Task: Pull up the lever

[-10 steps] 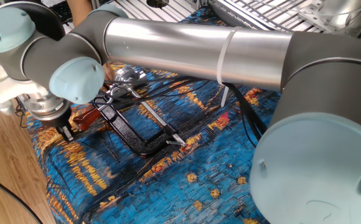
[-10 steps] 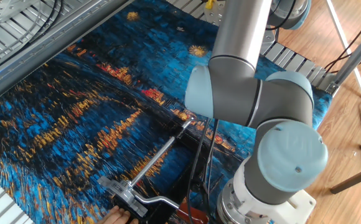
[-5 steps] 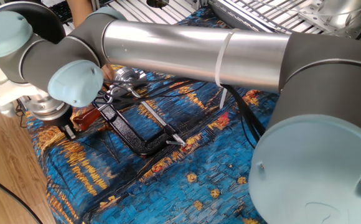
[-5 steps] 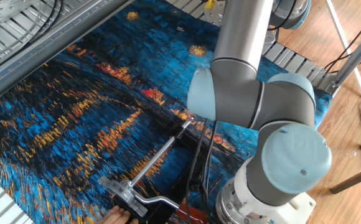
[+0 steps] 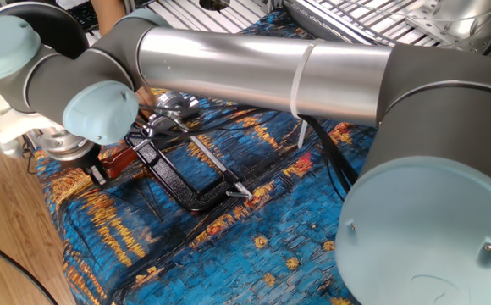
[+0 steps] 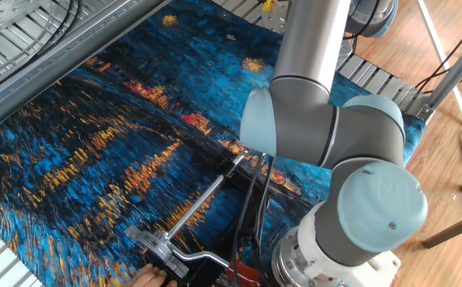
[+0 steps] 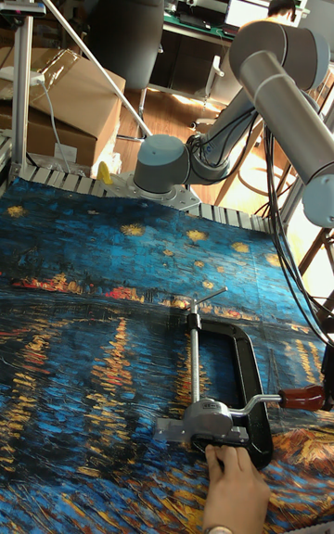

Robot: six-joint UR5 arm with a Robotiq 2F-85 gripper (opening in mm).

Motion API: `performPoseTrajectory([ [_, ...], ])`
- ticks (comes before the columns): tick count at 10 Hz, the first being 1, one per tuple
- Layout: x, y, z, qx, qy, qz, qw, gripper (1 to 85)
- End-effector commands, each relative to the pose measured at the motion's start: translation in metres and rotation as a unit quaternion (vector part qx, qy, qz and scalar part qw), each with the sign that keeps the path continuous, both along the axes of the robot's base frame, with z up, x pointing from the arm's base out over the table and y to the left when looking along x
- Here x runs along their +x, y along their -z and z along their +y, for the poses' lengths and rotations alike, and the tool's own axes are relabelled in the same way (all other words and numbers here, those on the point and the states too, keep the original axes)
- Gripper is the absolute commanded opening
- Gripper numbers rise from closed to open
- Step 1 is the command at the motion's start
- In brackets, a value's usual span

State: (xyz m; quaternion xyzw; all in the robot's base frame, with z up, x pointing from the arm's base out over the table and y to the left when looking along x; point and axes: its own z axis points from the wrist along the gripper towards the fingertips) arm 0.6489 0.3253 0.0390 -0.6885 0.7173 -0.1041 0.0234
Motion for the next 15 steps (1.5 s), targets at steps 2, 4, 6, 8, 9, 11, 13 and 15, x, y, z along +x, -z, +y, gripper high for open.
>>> performPoseTrajectory([
  [2,0.002,-0.003,-0.003,-0.005,0.001,-0.003,1.0,15.3],
  [4,0.004,-0.01,-0.004,-0.006,0.005,-0.007,0.9999,15.3],
  [6,0.001,-0.021,-0.011,-0.019,0.007,-0.005,0.9998,15.3],
  [8,0.0,-0.026,-0.018,-0.024,0.005,-0.003,0.9997,15.3],
  [9,0.002,-0.031,-0.022,-0.028,0.005,-0.003,0.9996,15.3],
  [11,0.002,-0.039,-0.023,-0.027,0.007,-0.001,0.9996,15.3],
  [13,-0.001,-0.054,-0.019,-0.033,0.018,-0.006,0.9993,14.7],
  [15,-0.004,-0.059,-0.012,-0.014,0.016,-0.006,0.9998,13.7],
])
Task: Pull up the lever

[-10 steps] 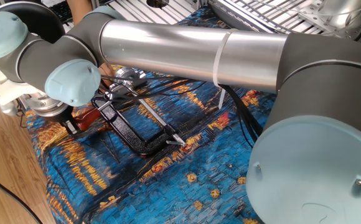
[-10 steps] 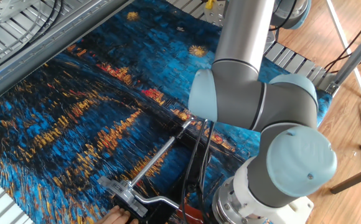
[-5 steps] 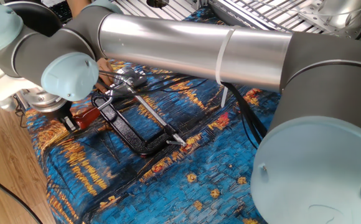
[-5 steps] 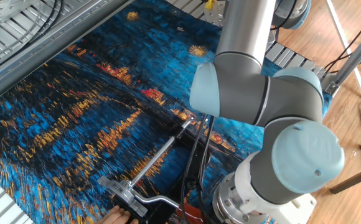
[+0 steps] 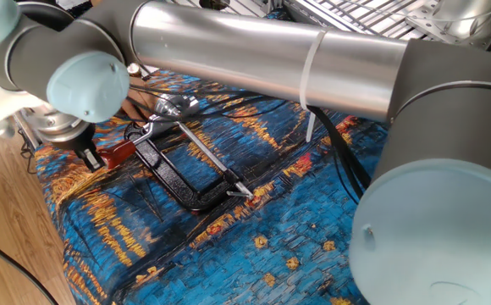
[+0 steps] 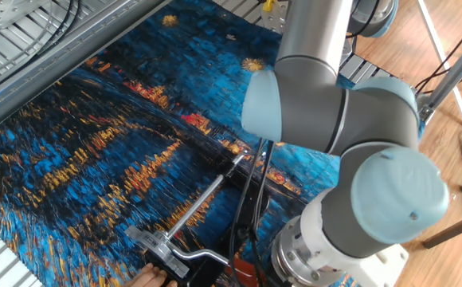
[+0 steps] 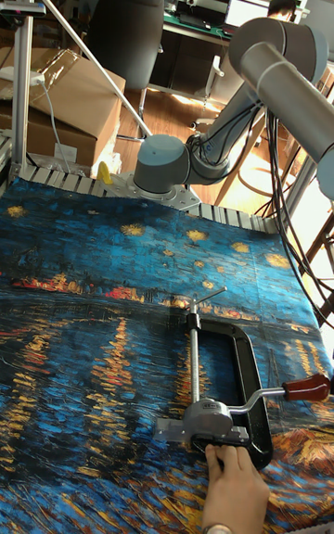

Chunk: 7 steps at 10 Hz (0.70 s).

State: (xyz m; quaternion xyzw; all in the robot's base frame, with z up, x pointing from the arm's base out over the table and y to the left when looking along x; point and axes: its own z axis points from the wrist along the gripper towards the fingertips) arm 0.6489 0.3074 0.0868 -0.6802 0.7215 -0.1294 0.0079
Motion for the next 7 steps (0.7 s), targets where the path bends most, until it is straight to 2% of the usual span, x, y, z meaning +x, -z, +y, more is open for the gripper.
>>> performPoseTrajectory([
  [1,-0.004,-0.02,0.003,0.023,-0.005,0.01,0.9997,13.7],
  [2,-0.004,-0.03,-0.003,0.025,-0.013,0.017,0.9995,14.0],
  [3,-0.009,-0.039,-0.006,0.025,0.003,0.019,0.9995,14.0],
  [4,-0.011,-0.037,0.003,0.036,0.009,0.018,0.9992,14.0],
  [6,-0.022,-0.006,0.035,0.101,0.014,0.029,0.9943,17.3],
  [7,-0.029,-0.003,0.04,0.105,0.03,0.03,0.9936,17.3],
])
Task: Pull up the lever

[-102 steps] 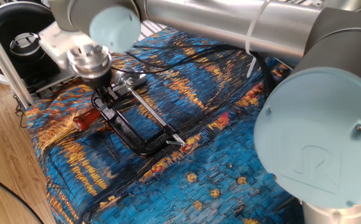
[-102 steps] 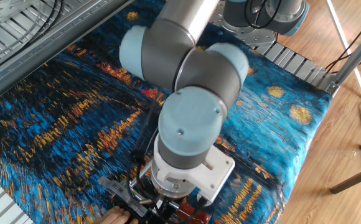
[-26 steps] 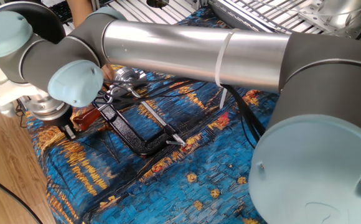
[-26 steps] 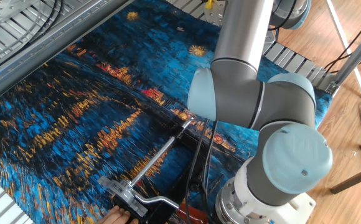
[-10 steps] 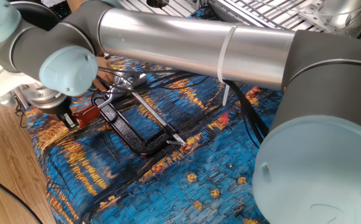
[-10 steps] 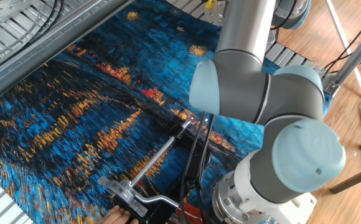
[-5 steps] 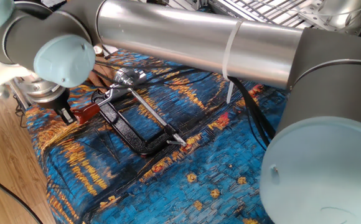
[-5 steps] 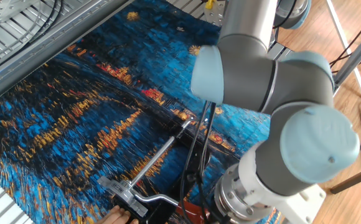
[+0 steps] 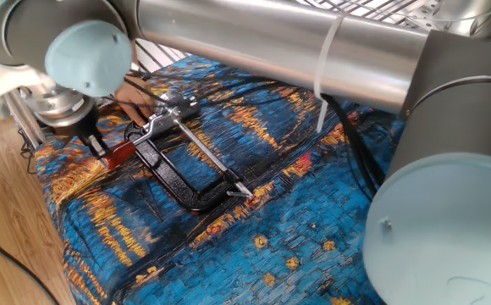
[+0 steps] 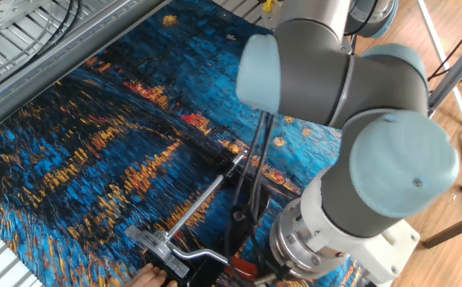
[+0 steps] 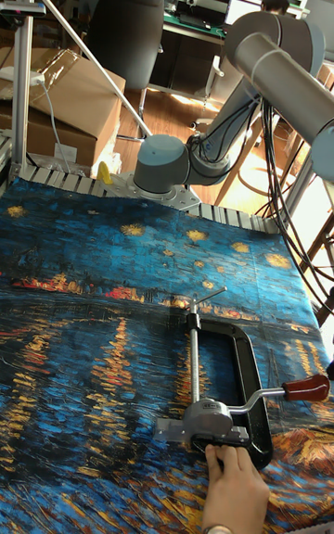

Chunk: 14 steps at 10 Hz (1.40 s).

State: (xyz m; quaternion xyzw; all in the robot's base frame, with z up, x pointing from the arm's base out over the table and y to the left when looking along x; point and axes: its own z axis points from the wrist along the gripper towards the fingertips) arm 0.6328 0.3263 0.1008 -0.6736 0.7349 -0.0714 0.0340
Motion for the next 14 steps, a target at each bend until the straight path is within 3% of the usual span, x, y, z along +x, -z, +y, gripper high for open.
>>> performPoseTrajectory([
  [1,-0.016,0.007,0.022,0.033,0.031,0.009,0.9989,15.7],
  [3,-0.013,0.008,0.022,0.026,0.03,0.001,0.9992,15.0],
  [6,0.008,0.029,0.021,0.02,0.01,-0.022,0.9995,16.7],
  [7,0.015,0.037,0.02,0.013,-0.004,-0.03,0.9995,18.0],
  [8,0.021,0.039,0.009,-0.012,-0.018,-0.039,0.999,18.0],
  [9,0.023,0.041,0.0,-0.03,-0.022,-0.041,0.9985,18.0],
  [11,0.017,0.051,-0.001,-0.034,-0.007,-0.038,0.9987,18.0],
  [14,0.019,0.058,-0.005,-0.043,-0.001,-0.047,0.998,17.7],
])
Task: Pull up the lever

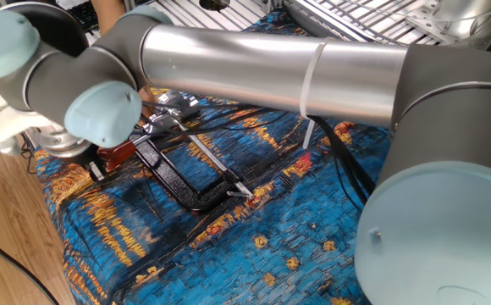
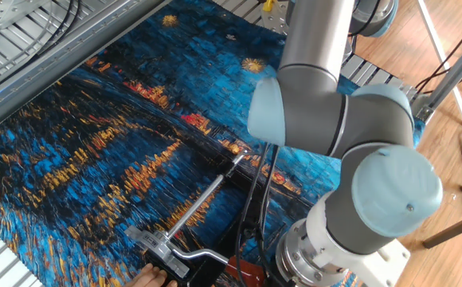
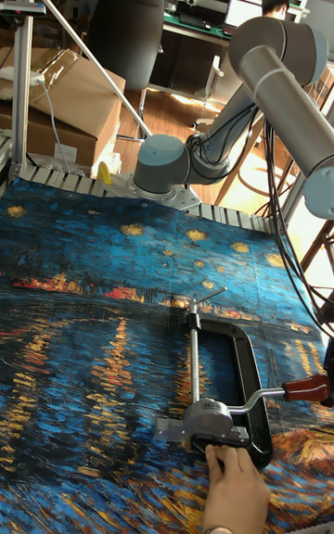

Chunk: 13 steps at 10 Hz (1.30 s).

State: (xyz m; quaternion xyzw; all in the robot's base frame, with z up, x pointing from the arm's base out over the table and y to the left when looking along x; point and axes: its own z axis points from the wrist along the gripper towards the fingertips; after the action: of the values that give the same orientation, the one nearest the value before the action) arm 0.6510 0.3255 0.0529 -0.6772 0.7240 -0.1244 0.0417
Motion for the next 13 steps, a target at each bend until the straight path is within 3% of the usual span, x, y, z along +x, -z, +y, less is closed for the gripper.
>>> performPoseTrajectory([
  [1,0.001,0.01,-0.009,-0.02,0.009,-0.007,0.9997,17.7],
  [2,0.009,0.0,-0.027,-0.064,0.005,-0.025,0.9976,16.7],
  [3,0.012,-0.005,-0.033,-0.08,0.001,-0.031,0.9964,16.7],
  [5,0.011,-0.007,-0.039,-0.092,0.001,-0.029,0.9953,14.3],
  [6,0.011,-0.017,-0.048,-0.113,0.004,-0.033,0.993,11.7],
  [9,0.0,-0.033,-0.047,-0.112,0.012,-0.023,0.9933,8.7],
  [11,-0.01,-0.045,-0.037,-0.091,0.007,-0.009,0.9958,8.0],
  [13,-0.012,-0.059,-0.039,-0.082,-0.007,0.005,0.9966,8.0],
])
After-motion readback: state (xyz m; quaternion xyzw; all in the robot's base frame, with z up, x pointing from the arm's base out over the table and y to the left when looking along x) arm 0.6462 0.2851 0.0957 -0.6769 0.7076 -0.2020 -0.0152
